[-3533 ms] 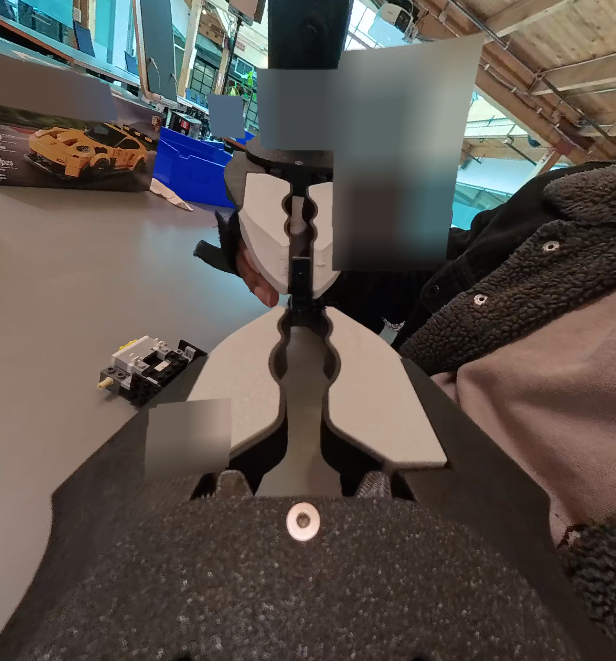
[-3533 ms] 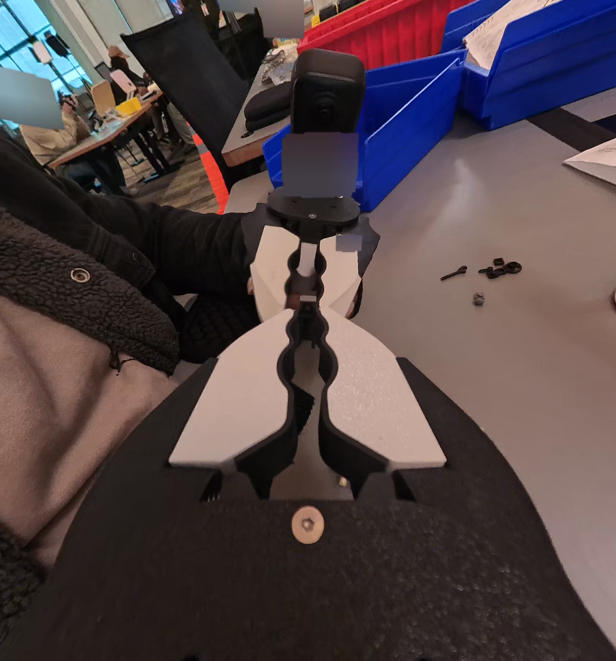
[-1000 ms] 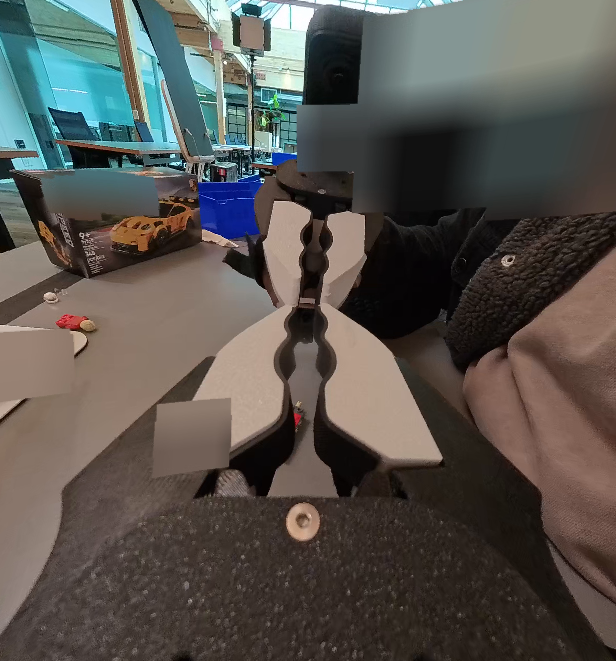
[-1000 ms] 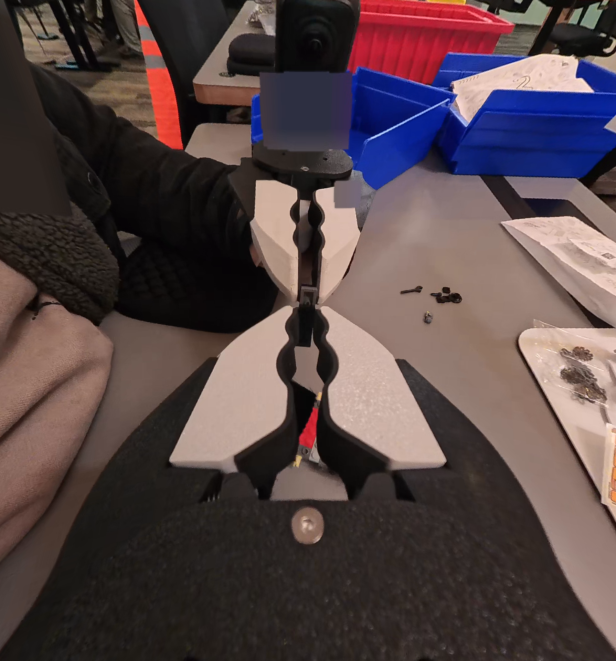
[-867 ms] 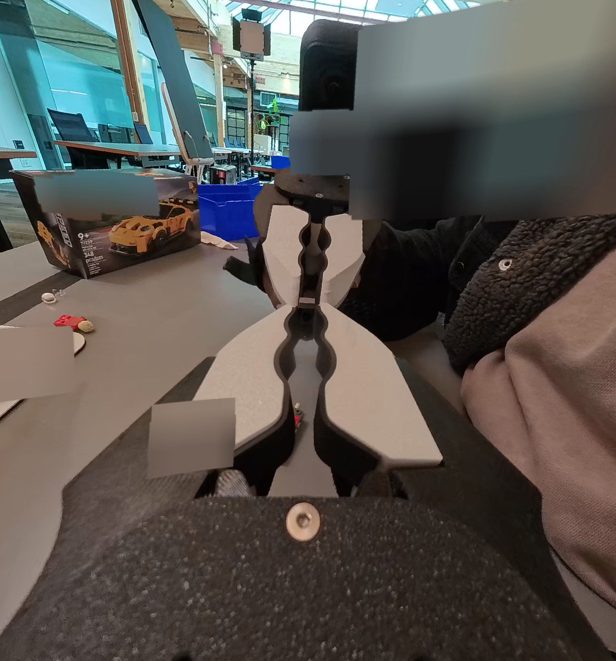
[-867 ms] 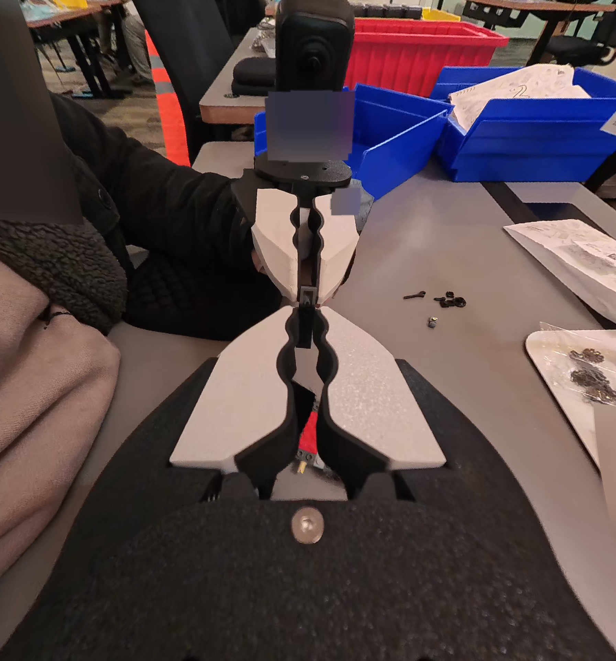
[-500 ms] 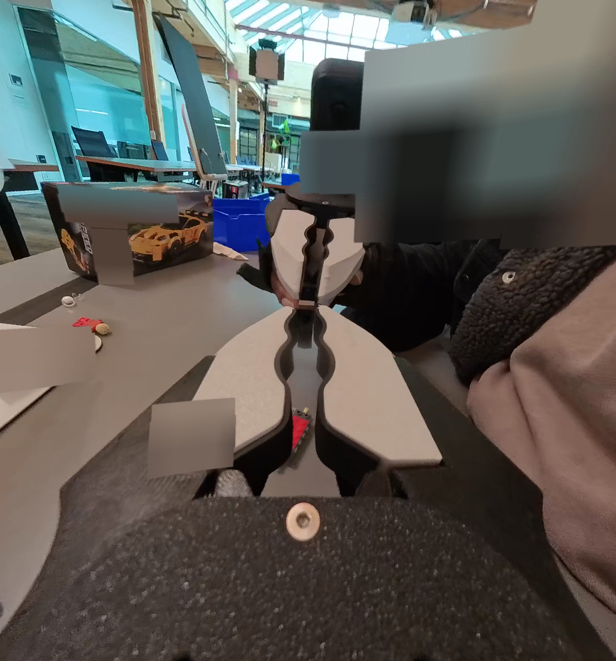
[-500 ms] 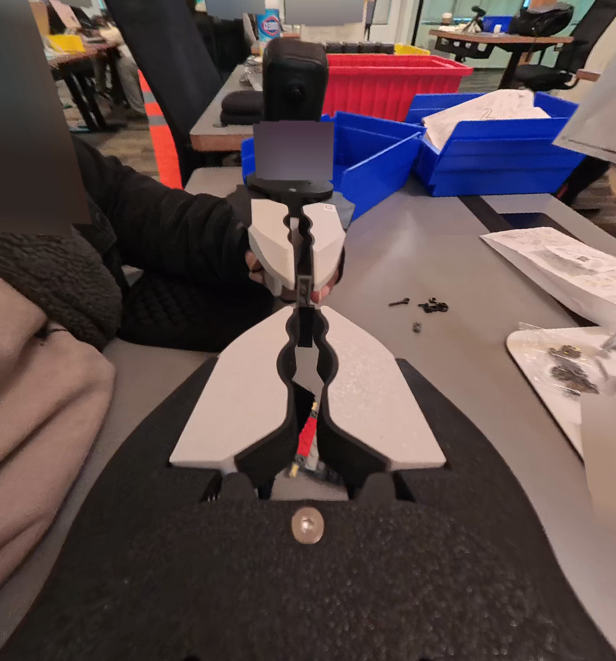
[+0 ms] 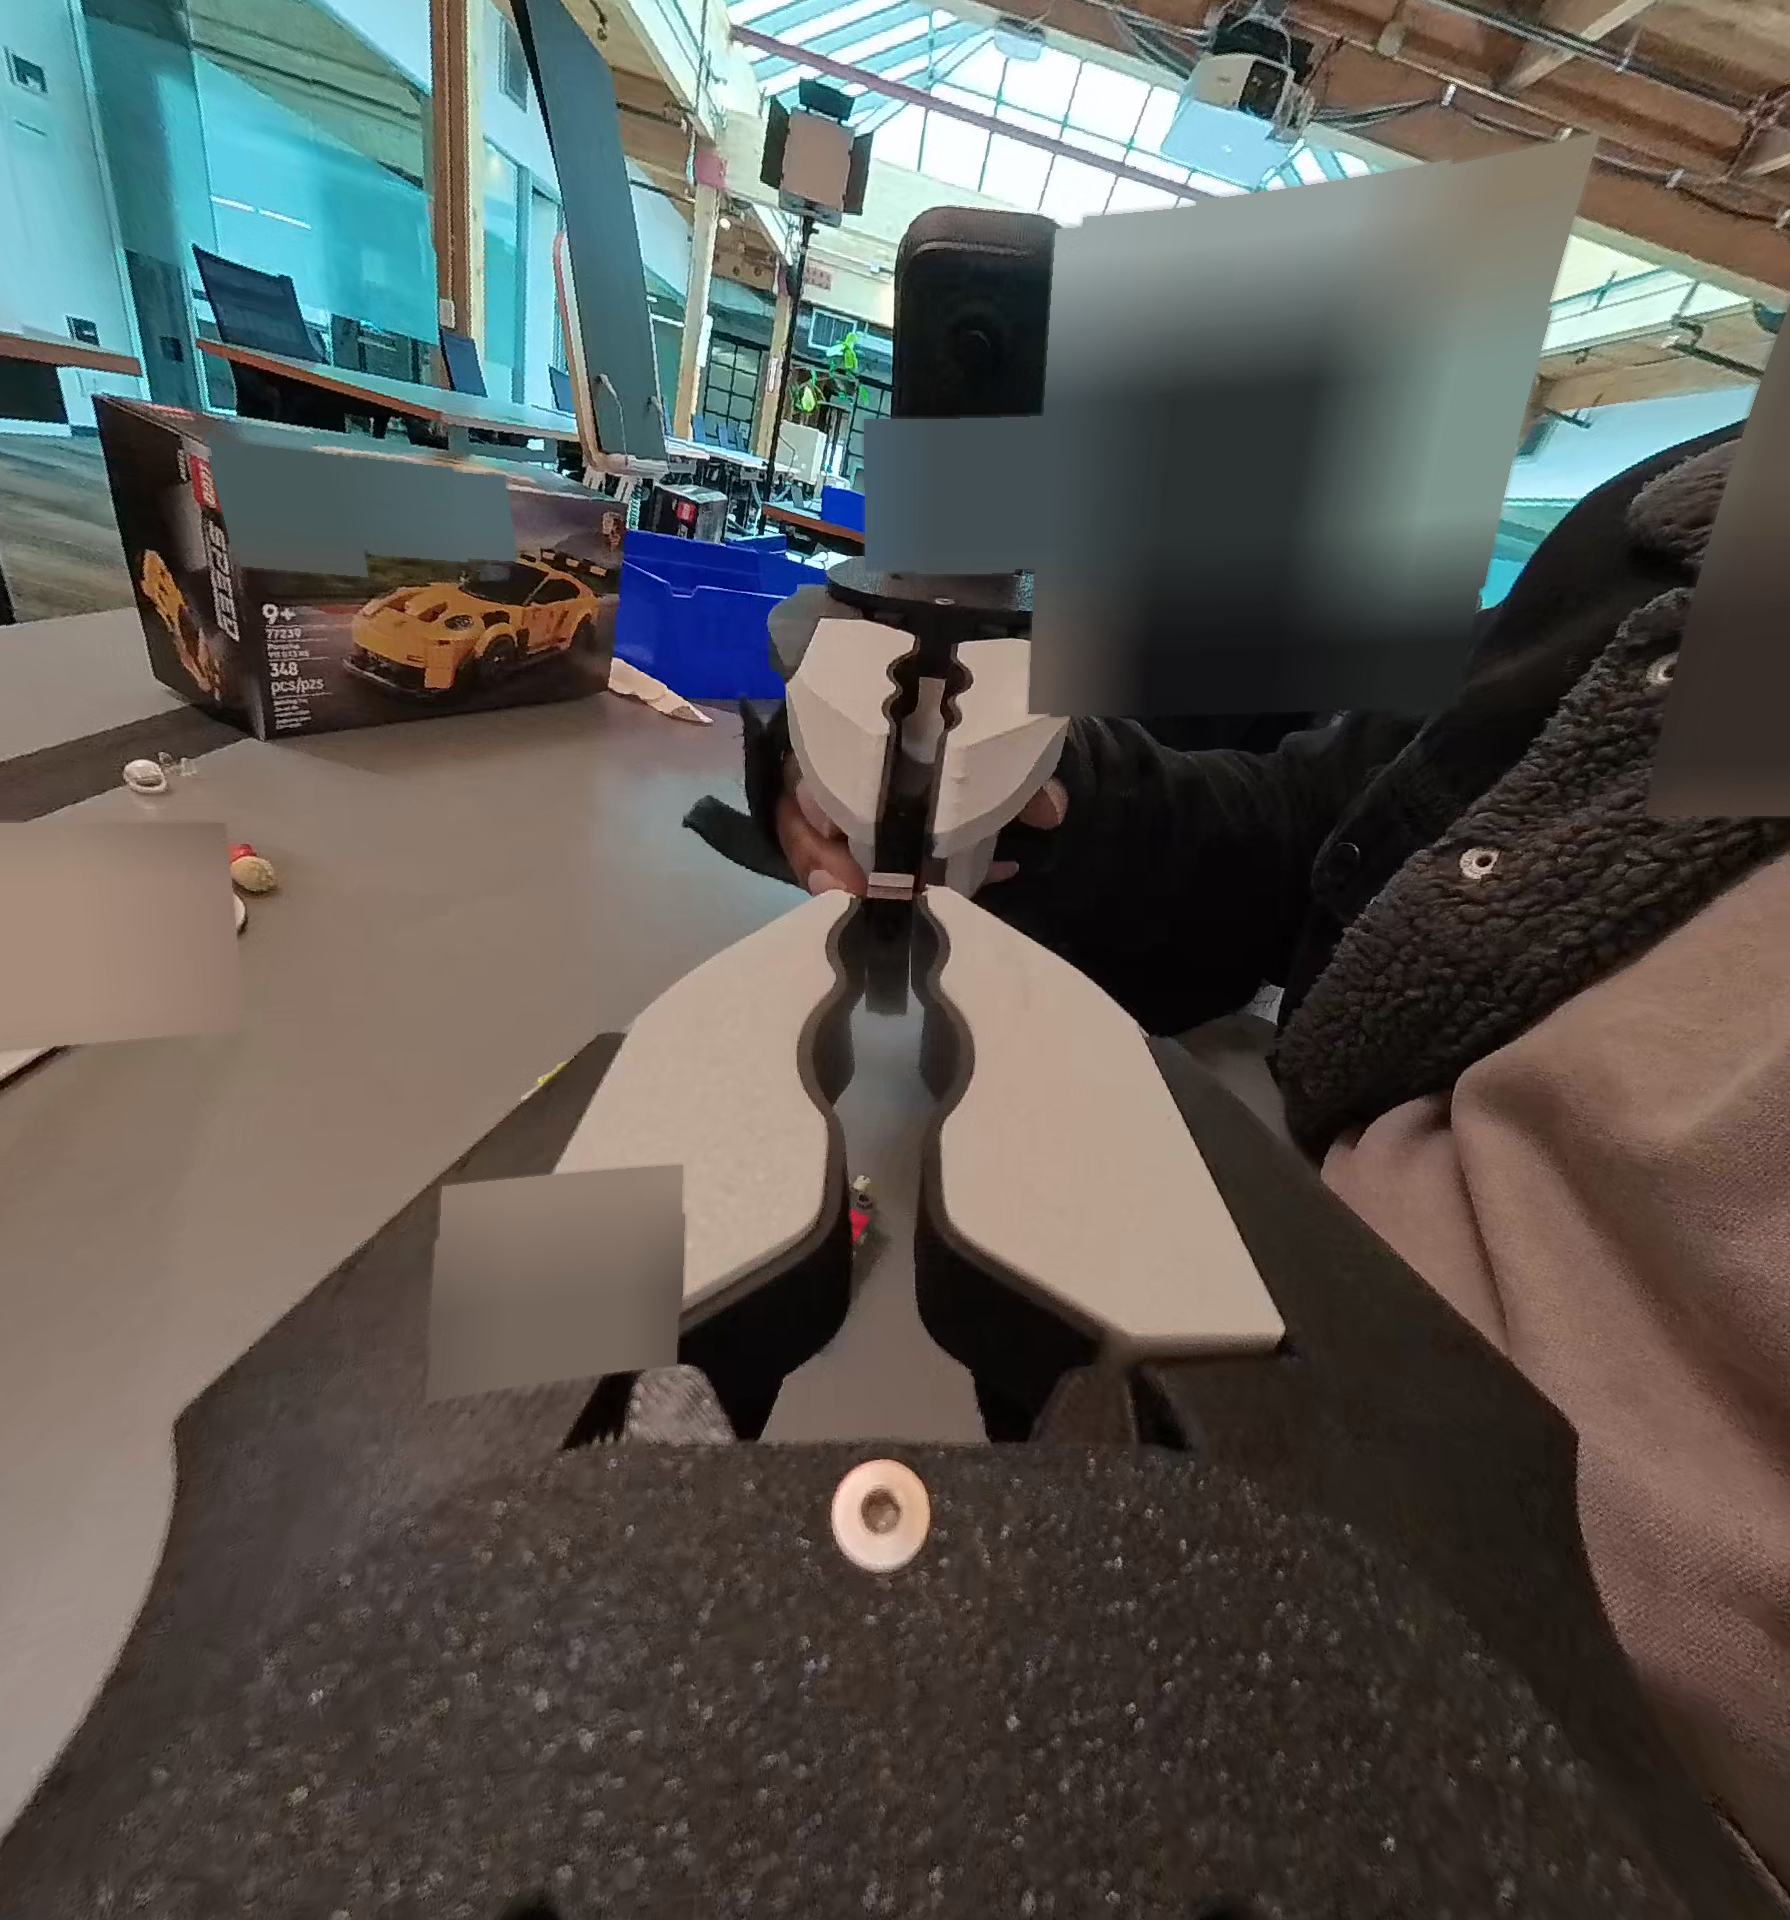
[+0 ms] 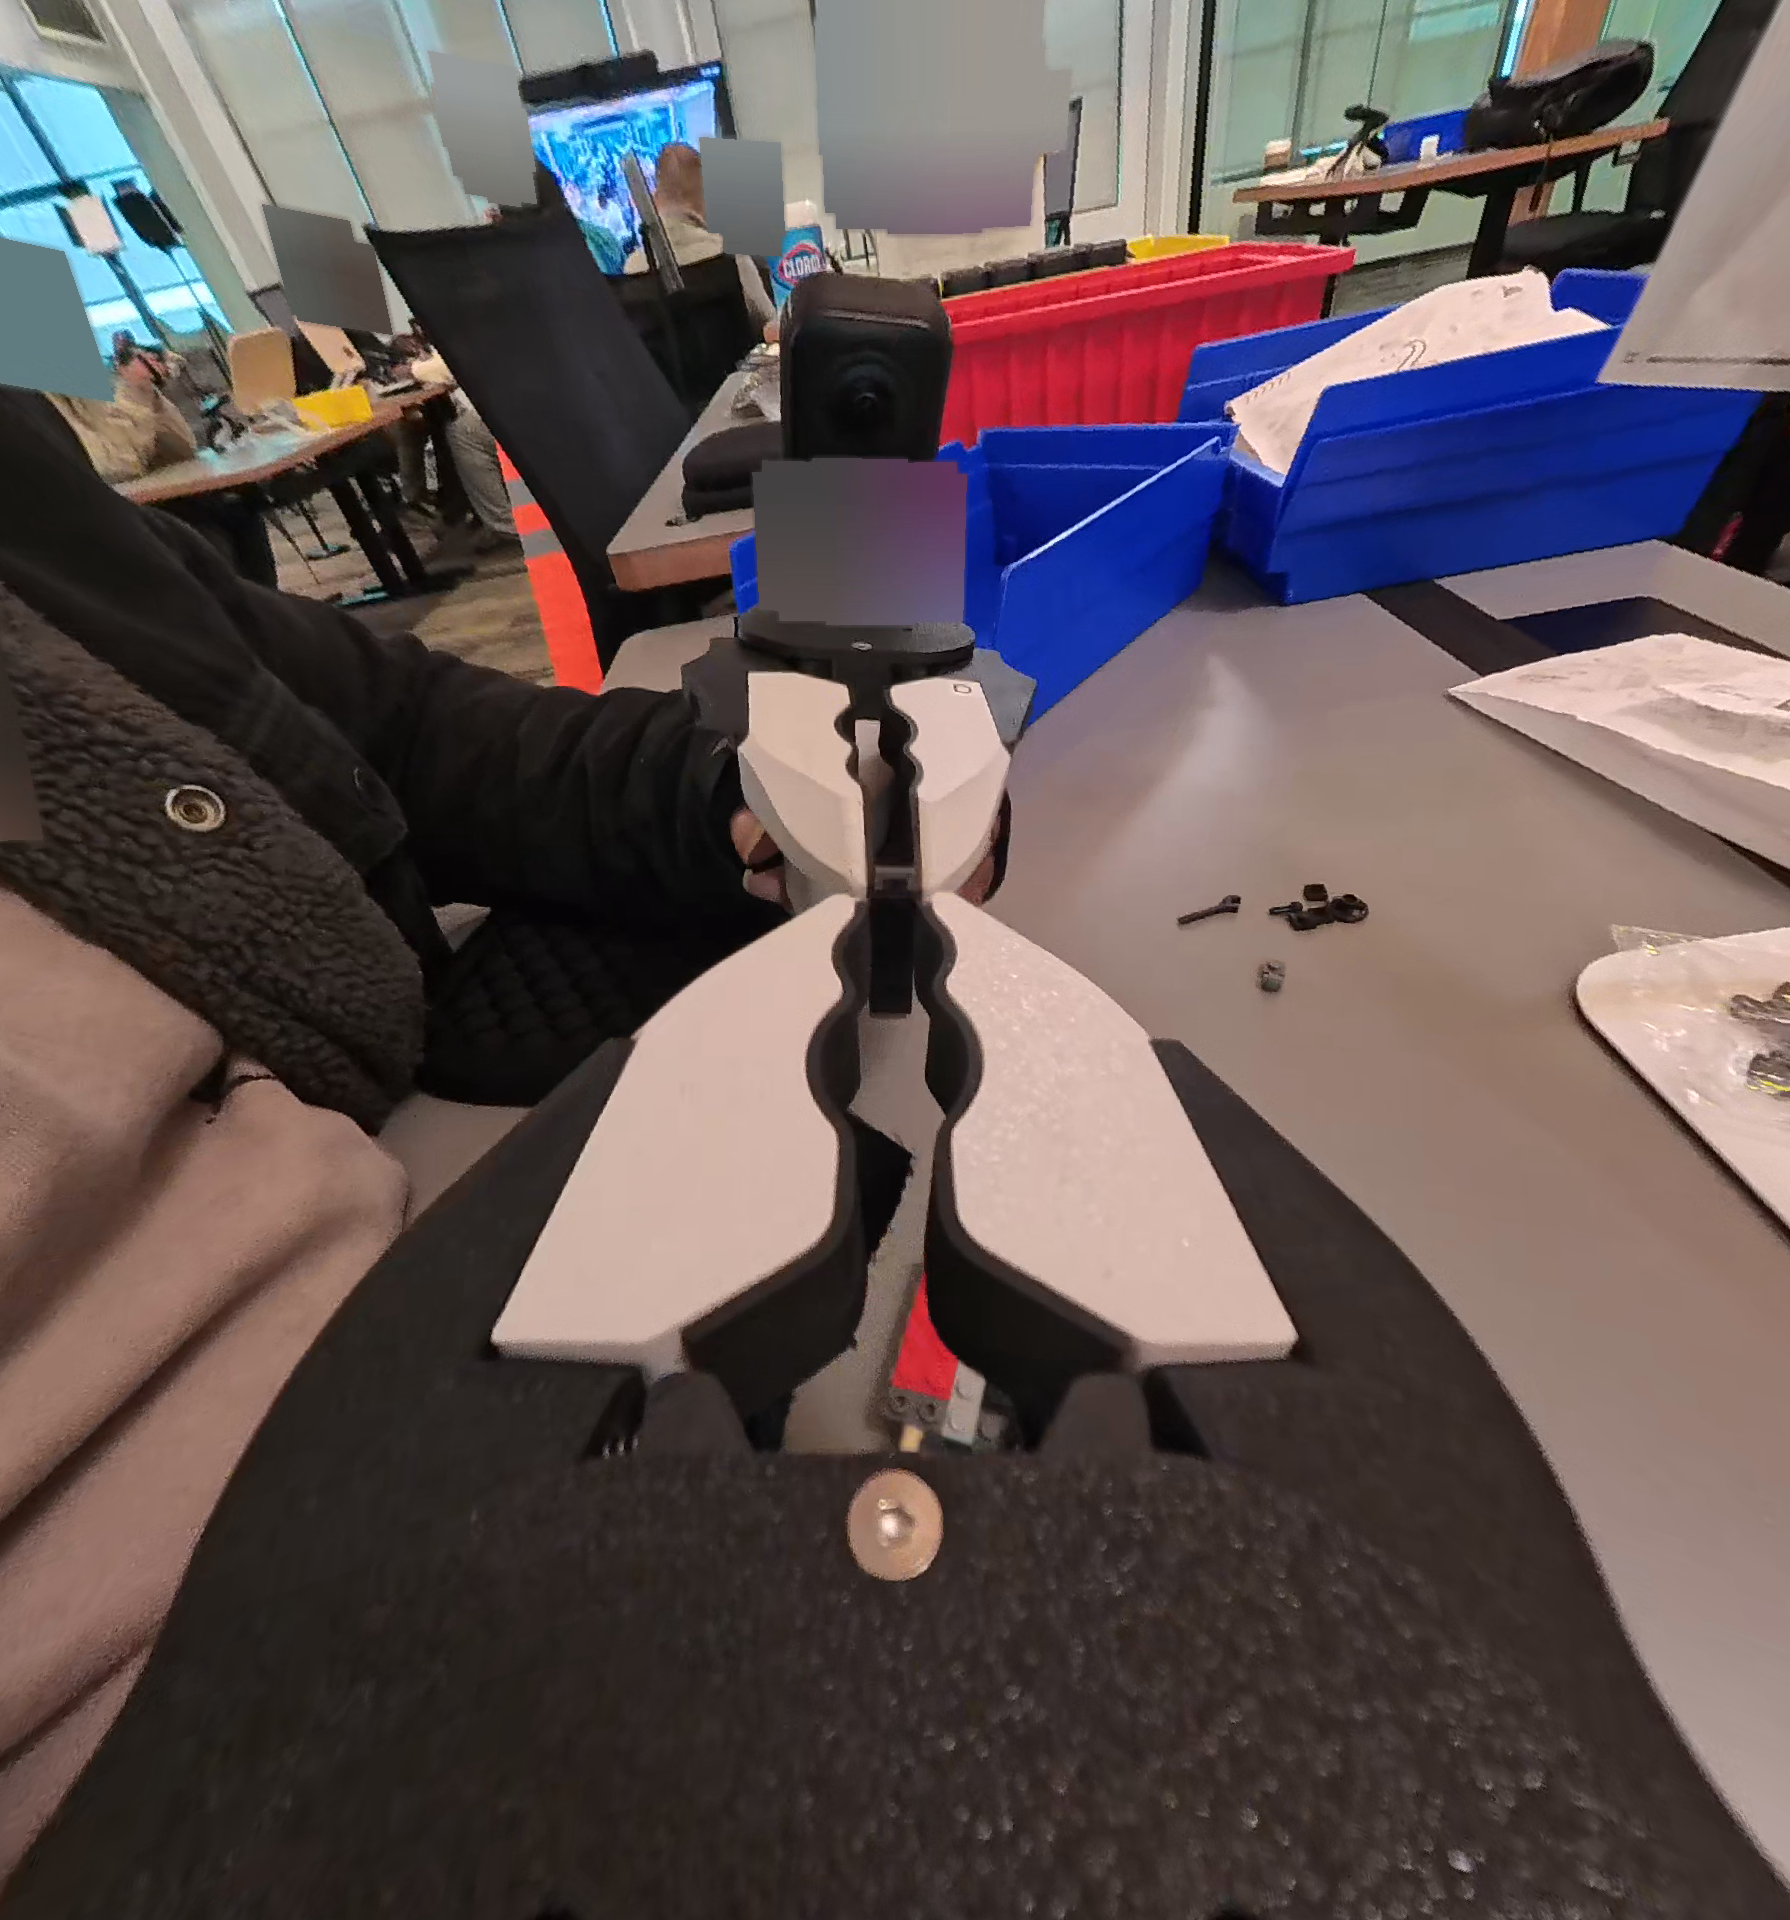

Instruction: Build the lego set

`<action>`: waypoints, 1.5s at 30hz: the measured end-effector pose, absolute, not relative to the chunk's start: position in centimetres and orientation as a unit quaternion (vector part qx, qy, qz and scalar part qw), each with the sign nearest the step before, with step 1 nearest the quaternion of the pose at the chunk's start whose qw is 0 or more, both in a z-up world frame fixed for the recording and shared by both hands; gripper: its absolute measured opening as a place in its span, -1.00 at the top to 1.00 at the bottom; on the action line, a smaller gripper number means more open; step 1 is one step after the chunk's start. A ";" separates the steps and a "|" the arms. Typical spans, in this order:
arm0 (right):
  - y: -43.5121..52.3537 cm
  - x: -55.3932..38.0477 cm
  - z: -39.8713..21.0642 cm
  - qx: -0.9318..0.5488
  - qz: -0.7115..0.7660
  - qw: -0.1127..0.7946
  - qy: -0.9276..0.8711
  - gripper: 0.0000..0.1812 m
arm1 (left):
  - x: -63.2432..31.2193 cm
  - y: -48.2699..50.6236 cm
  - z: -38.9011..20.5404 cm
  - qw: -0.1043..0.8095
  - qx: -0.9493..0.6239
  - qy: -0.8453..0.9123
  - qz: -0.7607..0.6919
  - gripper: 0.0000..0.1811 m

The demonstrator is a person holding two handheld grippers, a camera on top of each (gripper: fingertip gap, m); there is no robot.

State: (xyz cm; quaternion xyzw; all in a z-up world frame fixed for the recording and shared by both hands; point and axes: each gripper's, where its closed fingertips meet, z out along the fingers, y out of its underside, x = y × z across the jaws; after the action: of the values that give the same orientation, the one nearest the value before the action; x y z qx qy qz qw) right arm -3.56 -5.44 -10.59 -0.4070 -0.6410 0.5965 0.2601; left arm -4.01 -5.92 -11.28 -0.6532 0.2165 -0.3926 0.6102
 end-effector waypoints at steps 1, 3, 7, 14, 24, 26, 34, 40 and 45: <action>-5.7 -3.7 -10.7 -0.406 0.598 0.259 -0.641 0.92 | -3.9 -5.9 -11.3 0.608 -0.655 0.218 -0.393 0.91; -6.0 -3.9 -10.9 -0.407 0.598 0.257 -0.641 0.91 | -3.6 -6.0 -11.3 0.607 -0.655 0.222 -0.393 0.91; -6.2 -3.9 -11.1 -0.405 0.600 0.253 -0.642 0.92 | -3.4 -6.1 -11.3 0.606 -0.655 0.226 -0.391 0.91; -6.5 -3.7 -11.1 -0.393 0.601 0.249 -0.650 0.91 | -3.2 -6.3 -11.2 0.607 -0.653 0.231 -0.389 0.91; -6.9 -3.5 -10.8 -0.380 0.600 0.258 -0.655 0.91 | -2.9 -6.6 -10.9 0.613 -0.646 0.242 -0.385 0.91; -7.0 -3.5 -10.8 -0.379 0.603 0.254 -0.654 0.91 | -2.8 -6.7 -10.8 0.611 -0.645 0.242 -0.390 0.91; -6.9 -3.5 -10.6 -0.387 0.603 0.245 -0.654 0.91 | -2.8 -6.6 -10.6 0.607 -0.629 0.210 -0.438 0.91; -6.4 -3.9 -10.2 -0.403 0.597 0.217 -0.659 0.91 | -3.3 -6.1 -10.1 0.612 -0.612 0.157 -0.476 0.91; -6.5 -4.5 -9.7 -0.400 0.596 0.180 -0.672 0.91 | -3.9 -6.1 -9.7 0.634 -0.596 0.150 -0.470 0.92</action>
State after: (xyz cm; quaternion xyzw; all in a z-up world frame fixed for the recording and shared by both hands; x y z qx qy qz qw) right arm -4.45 -6.49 -9.72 -0.4001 -0.6722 0.5963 0.1802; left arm -3.89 -6.13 -9.66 -0.5956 0.1499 -0.4695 0.6343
